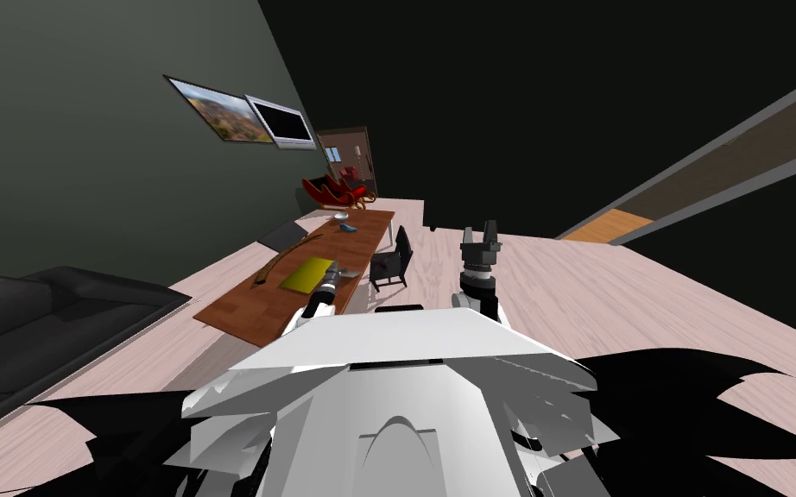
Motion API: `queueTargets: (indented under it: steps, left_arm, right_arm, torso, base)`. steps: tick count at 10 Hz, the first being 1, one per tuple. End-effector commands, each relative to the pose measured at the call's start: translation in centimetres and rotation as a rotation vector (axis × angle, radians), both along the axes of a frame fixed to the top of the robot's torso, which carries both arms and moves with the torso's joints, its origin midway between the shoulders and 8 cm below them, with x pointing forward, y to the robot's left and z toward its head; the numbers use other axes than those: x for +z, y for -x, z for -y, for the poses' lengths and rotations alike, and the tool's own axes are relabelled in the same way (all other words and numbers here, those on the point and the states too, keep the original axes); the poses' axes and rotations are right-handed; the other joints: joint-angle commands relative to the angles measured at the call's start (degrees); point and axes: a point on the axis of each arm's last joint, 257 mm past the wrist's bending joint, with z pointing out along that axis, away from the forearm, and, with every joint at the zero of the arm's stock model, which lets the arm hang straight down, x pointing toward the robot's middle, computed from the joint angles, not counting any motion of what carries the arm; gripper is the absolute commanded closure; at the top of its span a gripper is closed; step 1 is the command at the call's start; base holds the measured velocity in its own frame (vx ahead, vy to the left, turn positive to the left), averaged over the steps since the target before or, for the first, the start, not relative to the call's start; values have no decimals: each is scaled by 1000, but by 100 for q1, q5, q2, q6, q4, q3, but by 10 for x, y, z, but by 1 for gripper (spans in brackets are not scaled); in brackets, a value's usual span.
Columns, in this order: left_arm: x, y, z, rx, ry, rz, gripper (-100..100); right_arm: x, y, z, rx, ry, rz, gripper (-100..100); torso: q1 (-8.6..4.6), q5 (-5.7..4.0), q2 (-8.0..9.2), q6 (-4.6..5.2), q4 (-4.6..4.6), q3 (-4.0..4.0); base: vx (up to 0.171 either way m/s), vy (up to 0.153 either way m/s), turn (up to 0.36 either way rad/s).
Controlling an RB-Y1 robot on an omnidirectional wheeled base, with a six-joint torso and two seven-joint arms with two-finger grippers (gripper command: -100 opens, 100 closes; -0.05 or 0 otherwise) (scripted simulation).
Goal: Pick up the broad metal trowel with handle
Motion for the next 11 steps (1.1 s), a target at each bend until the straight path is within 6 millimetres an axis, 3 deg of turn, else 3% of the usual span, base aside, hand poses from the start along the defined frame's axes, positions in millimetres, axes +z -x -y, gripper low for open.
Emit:
queueTargets:
  steps: [1,5,6,7,11]
  left_arm:
    - [-24,7,-15,21,-16,-73,-100]
    - [-72,24,-44,67,-45,-228,-100]
    - [-72,24,-44,67,-45,-228,-100]
    - [-91,33,-55,87,-52,-294,-100]
    - [-113,44,-65,111,-52,-369,-100]
  right_arm:
    - [0,0,0,0,0,0,0]
    - [0,0,0,0,0,0,0]
    - [0,0,0,0,0,0,0]
    - [0,0,0,0,0,0,0]
    - [0,0,0,0,0,0,0]
  torso:
    - [0,0,0,0,0,0]
    - [-5,-1,-6,0,-1,-3]
    - [-6,-1,-8,0,-2,-5]
    - [-4,-1,-8,0,-2,-5]
    - [-4,-1,-16,0,-3,-9]
  base:
    - [-12,-18,13]
    - [4,-23,3]
    - [12,-17,1]
    - [16,-25,-14]
    - [27,-18,-11]
